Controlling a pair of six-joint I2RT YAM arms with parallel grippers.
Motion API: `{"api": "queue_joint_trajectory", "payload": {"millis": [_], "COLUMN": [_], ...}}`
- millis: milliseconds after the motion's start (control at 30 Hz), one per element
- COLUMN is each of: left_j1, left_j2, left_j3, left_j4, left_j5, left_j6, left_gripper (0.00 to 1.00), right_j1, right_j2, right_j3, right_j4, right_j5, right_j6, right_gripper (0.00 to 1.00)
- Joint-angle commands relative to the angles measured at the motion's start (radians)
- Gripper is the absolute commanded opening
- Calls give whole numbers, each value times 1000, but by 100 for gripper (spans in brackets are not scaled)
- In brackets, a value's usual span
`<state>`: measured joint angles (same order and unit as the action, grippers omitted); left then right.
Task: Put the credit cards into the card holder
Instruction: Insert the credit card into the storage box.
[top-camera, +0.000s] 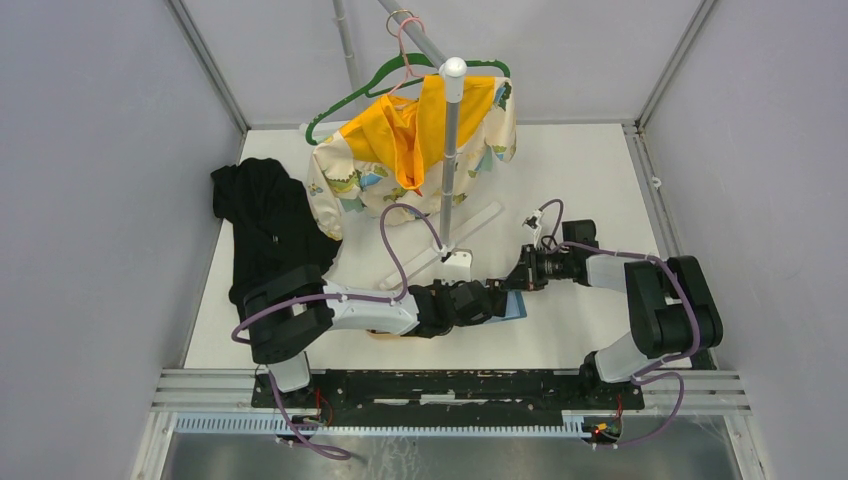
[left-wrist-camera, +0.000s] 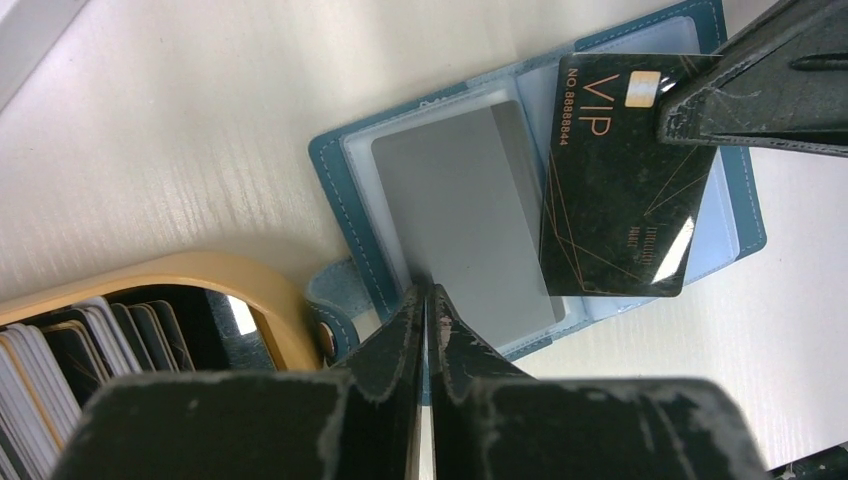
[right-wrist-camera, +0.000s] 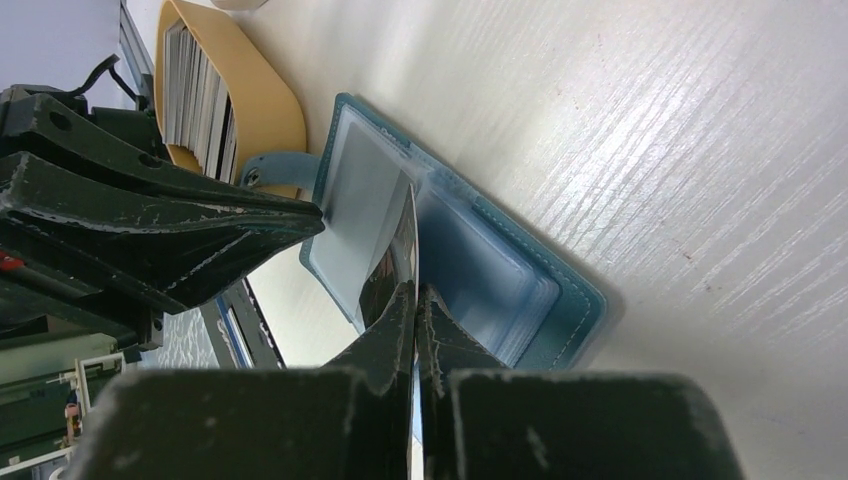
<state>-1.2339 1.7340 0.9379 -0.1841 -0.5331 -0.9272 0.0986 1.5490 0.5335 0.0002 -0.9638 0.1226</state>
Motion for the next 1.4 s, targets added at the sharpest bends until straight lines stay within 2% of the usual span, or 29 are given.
{"api": "queue_joint_trajectory", "payload": {"millis": [0, 667, 933, 1367], "left_j1": [2, 2, 7, 15], "left_j2": [18, 45, 52, 65], "left_j3": [2, 24, 28, 41], "left_j4": [-21, -37, -43, -46], "left_j5": [-40, -43, -44, -35], "left_j6": [-33, -20, -14, -1], "left_gripper": [9, 7, 7, 7], "right_j1": [17, 89, 113, 137], "right_j2": [8, 7, 42, 93], "right_j3": [0, 46, 86, 166], "right_j4": [3, -118, -161, -258], "right_j5": [66, 228, 235, 250], "right_j6": [-37, -61, -74, -115], "right_gripper": [0, 0, 4, 6]}}
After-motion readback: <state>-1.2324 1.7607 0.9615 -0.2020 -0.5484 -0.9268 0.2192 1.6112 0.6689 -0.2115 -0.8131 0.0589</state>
